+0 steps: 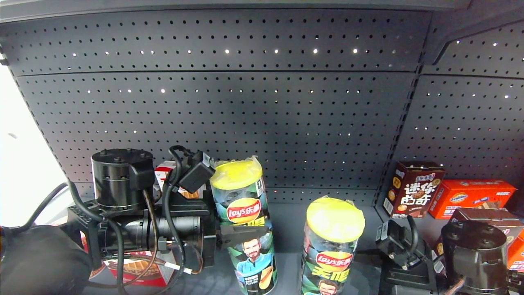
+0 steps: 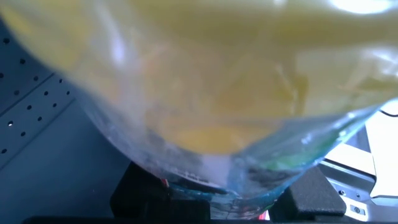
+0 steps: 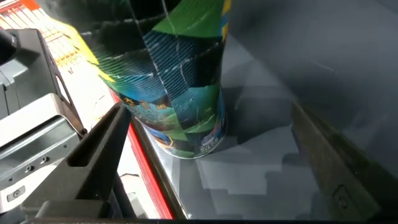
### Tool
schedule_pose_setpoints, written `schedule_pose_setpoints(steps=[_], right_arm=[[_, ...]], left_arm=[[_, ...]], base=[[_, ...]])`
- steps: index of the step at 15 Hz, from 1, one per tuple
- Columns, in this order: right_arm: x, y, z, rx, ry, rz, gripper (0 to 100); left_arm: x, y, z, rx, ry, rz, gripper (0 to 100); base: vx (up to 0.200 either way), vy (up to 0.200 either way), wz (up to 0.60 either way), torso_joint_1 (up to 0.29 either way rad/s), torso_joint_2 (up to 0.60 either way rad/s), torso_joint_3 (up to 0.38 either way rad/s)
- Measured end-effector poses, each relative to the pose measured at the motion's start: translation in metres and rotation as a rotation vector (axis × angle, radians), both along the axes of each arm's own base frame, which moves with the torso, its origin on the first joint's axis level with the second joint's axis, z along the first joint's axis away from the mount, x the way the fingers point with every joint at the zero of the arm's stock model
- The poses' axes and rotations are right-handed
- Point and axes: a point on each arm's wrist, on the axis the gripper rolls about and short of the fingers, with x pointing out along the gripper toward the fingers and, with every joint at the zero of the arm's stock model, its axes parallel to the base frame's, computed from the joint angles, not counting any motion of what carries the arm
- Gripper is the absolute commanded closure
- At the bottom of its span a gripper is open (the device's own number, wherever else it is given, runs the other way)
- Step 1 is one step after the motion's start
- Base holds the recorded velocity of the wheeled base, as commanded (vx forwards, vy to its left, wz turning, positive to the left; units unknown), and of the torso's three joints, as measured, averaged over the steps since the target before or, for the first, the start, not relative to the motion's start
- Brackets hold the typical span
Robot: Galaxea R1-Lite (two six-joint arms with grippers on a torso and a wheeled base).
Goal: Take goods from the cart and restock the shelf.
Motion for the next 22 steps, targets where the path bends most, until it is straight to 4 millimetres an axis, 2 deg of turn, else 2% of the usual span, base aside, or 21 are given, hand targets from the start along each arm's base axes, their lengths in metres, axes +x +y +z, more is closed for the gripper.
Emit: schedule_pose_setpoints(steps=[4, 11, 14, 17, 19, 22], right_arm=[[-0.011, -0.002, 0.010, 0.030, -0.037, 0.028, 0], [-0.037, -0.023, 0.036, 0.105, -0.148, 0.031, 0], [-0.050, -0.034, 0.049, 0.090, -0.135, 0.028, 0], [-0.068, -0.051, 0.076, 0.051, -0.123, -0.038, 0], [-0.088, -0.070, 0.100, 0.036, -0.156, -0.130, 0], [-0.119, -0.102, 0.120, 0.045, -0.265, -0.327, 0]], left_arm=[[-0.002, 0.001, -0.002, 0.005, 0.008, 0.001, 100], [-0.002, 0.001, -0.002, 0.003, 0.006, 0.000, 100], [-0.002, 0.002, -0.001, 0.003, 0.005, 0.005, 100], [-0.001, 0.002, 0.000, 0.000, -0.001, 0.006, 100], [-0.001, 0.002, 0.001, 0.000, -0.006, 0.014, 100], [0.001, 0.003, 0.004, 0.003, -0.050, 0.091, 100]], base=[[0.000, 0.000, 0.00, 0.000, 0.00, 0.000], [0.000, 0.000, 0.00, 0.000, 0.00, 0.000], [0.000, 0.000, 0.00, 0.000, 0.00, 0.000], [0.000, 0.000, 0.00, 0.000, 0.00, 0.000], [0.000, 0.000, 0.00, 0.000, 0.00, 0.000], [0.000, 0.000, 0.00, 0.000, 0.00, 0.000]])
